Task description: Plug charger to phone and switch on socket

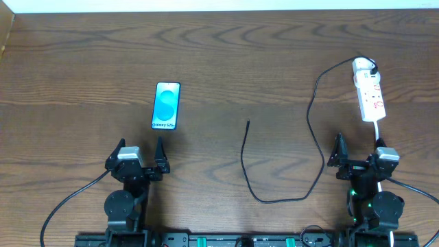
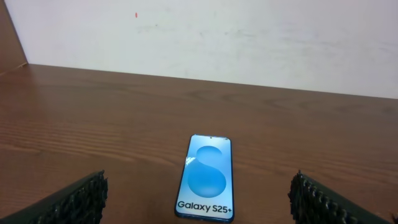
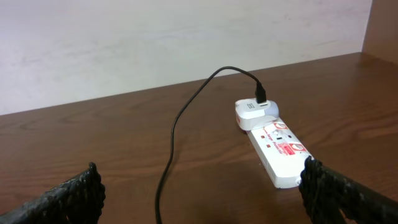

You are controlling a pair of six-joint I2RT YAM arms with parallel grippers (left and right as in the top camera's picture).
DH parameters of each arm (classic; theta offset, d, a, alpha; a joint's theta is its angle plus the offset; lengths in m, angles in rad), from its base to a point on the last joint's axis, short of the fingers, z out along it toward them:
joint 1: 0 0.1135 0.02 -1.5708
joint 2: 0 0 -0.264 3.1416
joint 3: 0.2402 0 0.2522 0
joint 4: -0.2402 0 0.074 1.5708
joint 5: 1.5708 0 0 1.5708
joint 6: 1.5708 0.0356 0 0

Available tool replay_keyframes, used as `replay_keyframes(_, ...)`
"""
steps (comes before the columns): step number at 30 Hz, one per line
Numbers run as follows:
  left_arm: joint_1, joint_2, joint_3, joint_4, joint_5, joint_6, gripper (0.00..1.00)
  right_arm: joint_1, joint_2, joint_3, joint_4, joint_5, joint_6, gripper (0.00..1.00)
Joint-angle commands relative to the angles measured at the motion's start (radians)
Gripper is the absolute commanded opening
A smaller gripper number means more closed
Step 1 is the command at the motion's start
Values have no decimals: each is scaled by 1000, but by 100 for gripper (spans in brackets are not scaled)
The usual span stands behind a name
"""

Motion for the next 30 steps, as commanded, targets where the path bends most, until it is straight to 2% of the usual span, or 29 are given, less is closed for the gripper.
replay_keyframes(1, 6, -5, -16, -33, -4, 13, 93, 4, -6, -1, -5, 8, 3, 99)
replay_keyframes(9, 6, -5, -10, -29, -5, 14, 92, 4, -6, -1, -5, 8, 3, 99)
replay_keyframes(17, 6, 8, 84, -53, -5, 18, 93, 4, -6, -1, -5, 8, 3, 99)
replay_keyframes(23, 6, 132, 286, -137, 14, 17, 93, 4, -6, -1, -5, 8, 3, 99)
replay_keyframes(30, 6, 378, 561, -231, 14, 18, 93, 4, -6, -1, -5, 8, 3, 99)
